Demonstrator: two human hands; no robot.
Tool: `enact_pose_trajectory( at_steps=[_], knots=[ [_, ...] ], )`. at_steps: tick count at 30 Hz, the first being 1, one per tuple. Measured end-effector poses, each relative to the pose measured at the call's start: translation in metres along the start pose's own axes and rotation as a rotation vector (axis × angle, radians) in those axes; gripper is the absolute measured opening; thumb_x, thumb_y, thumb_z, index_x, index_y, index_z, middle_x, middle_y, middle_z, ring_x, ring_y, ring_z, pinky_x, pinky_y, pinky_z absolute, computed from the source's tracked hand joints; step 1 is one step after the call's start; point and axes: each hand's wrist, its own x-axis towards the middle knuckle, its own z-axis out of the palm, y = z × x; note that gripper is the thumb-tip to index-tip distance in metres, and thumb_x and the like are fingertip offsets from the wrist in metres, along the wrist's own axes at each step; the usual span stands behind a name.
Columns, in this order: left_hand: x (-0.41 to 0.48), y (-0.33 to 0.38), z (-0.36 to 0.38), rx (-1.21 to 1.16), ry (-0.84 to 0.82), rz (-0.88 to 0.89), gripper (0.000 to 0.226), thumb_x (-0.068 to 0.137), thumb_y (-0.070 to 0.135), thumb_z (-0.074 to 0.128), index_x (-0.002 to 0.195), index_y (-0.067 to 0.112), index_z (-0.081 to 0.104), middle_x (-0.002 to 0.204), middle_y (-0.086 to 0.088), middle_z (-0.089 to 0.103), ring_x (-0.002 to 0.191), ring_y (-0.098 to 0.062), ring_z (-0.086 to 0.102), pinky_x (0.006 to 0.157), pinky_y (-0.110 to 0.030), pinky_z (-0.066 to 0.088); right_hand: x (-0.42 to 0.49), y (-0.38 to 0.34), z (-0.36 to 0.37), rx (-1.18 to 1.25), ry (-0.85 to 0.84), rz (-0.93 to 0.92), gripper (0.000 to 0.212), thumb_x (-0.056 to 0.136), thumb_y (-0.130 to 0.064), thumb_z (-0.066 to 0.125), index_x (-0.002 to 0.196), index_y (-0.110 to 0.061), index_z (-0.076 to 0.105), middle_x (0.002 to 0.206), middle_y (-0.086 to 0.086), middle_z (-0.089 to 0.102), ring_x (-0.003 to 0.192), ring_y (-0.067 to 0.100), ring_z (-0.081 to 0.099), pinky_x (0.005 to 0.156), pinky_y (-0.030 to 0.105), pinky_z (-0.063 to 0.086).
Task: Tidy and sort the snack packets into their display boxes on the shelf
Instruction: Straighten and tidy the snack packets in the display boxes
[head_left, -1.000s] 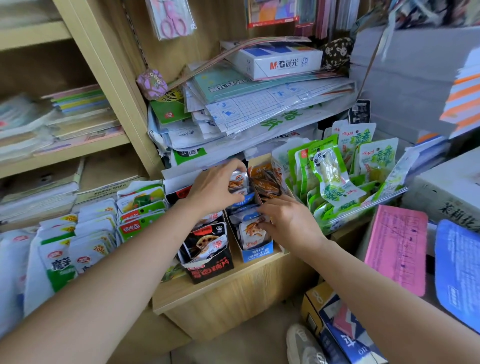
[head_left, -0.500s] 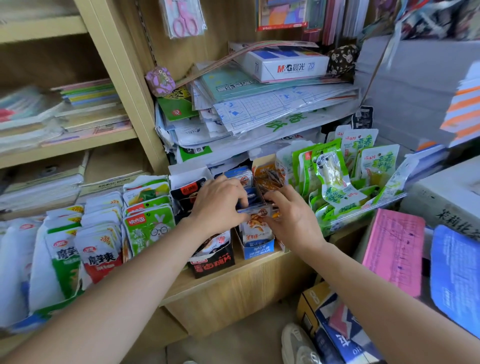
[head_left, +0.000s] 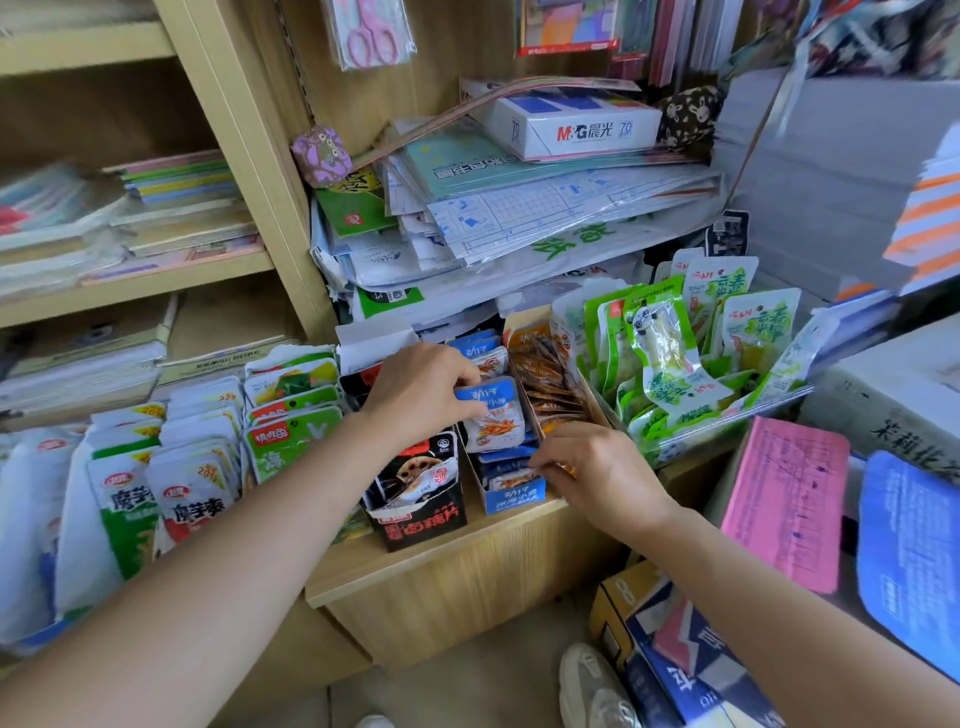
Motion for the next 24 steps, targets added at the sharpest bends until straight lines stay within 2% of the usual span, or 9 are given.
enact_pose_trajectory(
  at_steps=[3, 6, 9, 13, 15, 18, 20, 22, 24],
  knots=[
    [0.002, 0.009, 0.005, 0.06, 0.088, 0.015, 0.018, 0.084, 0.039, 0.077, 0.081, 0.026, 0.065, 0.086, 0.01, 0.062, 0.081, -0.016, 0.057, 0.067, -0.029, 0.037, 0.001, -0.001, 0.003, 0.016, -0.014, 0.019, 0.016, 0.075, -0.002, 0.076, 0.08, -0.017, 0.072, 0.09, -0.006, 0.067, 0.082, 0.013, 0.065, 0.068, 0.033, 0.056],
    [0.004, 0.01, 0.008, 0.093, 0.134, 0.029, 0.013, 0.088, 0.034, 0.073, 0.086, 0.024, 0.067, 0.091, 0.009, 0.06, 0.083, -0.017, 0.056, 0.071, -0.031, 0.037, 0.002, 0.0, 0.007, 0.029, -0.075, 0.076, 0.02, 0.071, 0.0, 0.073, 0.076, -0.019, 0.066, 0.083, -0.008, 0.066, 0.078, 0.013, 0.062, 0.067, 0.037, 0.054],
    [0.003, 0.005, 0.012, 0.069, 0.219, 0.024, 0.015, 0.086, 0.027, 0.077, 0.077, 0.019, 0.068, 0.082, 0.008, 0.058, 0.075, -0.021, 0.057, 0.069, -0.03, 0.036, 0.002, 0.0, 0.008, 0.029, -0.115, 0.119, 0.021, 0.072, -0.001, 0.07, 0.077, -0.02, 0.065, 0.077, -0.01, 0.064, 0.073, 0.011, 0.059, 0.067, 0.036, 0.053],
    [-0.002, 0.002, 0.016, 0.055, 0.342, 0.058, 0.023, 0.075, 0.013, 0.084, 0.064, 0.016, 0.064, 0.07, 0.004, 0.058, 0.059, -0.023, 0.056, 0.058, -0.028, 0.04, 0.003, 0.0, 0.007, 0.055, -0.097, 0.126, 0.016, 0.076, -0.006, 0.071, 0.08, -0.021, 0.065, 0.075, -0.009, 0.065, 0.07, 0.013, 0.06, 0.066, 0.037, 0.054],
    [-0.005, 0.003, 0.015, 0.04, 0.353, 0.095, 0.026, 0.073, 0.012, 0.086, 0.062, 0.016, 0.063, 0.069, 0.005, 0.058, 0.057, -0.021, 0.055, 0.058, -0.026, 0.035, 0.004, 0.0, 0.007, 0.066, -0.093, 0.152, 0.018, 0.077, -0.012, 0.073, 0.09, -0.021, 0.064, 0.084, -0.008, 0.065, 0.073, 0.013, 0.061, 0.068, 0.037, 0.055],
    [-0.007, -0.003, 0.013, -0.02, 0.352, 0.033, 0.028, 0.077, 0.021, 0.085, 0.063, 0.019, 0.061, 0.071, 0.008, 0.058, 0.062, -0.02, 0.054, 0.059, -0.03, 0.043, 0.01, -0.005, 0.004, 0.209, -0.144, 0.23, 0.048, 0.075, -0.027, 0.071, 0.121, -0.02, 0.06, 0.108, -0.011, 0.052, 0.084, 0.006, 0.057, 0.076, 0.022, 0.052],
    [-0.009, -0.009, 0.01, -0.068, 0.343, -0.06, 0.032, 0.078, 0.03, 0.085, 0.064, 0.022, 0.058, 0.069, 0.012, 0.055, 0.064, -0.018, 0.054, 0.061, -0.032, 0.044, 0.018, -0.011, 0.0, 0.358, -0.15, 0.344, 0.062, 0.076, -0.038, 0.063, 0.136, -0.022, 0.054, 0.116, -0.011, 0.046, 0.091, 0.006, 0.055, 0.079, 0.016, 0.046],
    [-0.013, -0.011, 0.007, -0.087, 0.334, -0.113, 0.033, 0.078, 0.037, 0.085, 0.064, 0.024, 0.058, 0.065, 0.014, 0.052, 0.064, -0.017, 0.055, 0.06, -0.029, 0.039, 0.028, -0.014, -0.001, 0.455, -0.078, 0.468, 0.065, 0.081, -0.042, 0.066, 0.141, -0.022, 0.05, 0.124, -0.006, 0.048, 0.098, 0.009, 0.056, 0.085, 0.019, 0.048],
    [-0.018, -0.009, 0.005, -0.13, 0.339, -0.146, 0.032, 0.077, 0.04, 0.084, 0.064, 0.024, 0.06, 0.061, 0.017, 0.052, 0.062, -0.014, 0.054, 0.058, -0.027, 0.033, 0.038, -0.012, 0.0, 0.442, 0.021, 0.552, 0.07, 0.082, -0.039, 0.078, 0.142, -0.02, 0.048, 0.124, -0.004, 0.055, 0.102, 0.013, 0.06, 0.091, 0.03, 0.052]
  ],
)
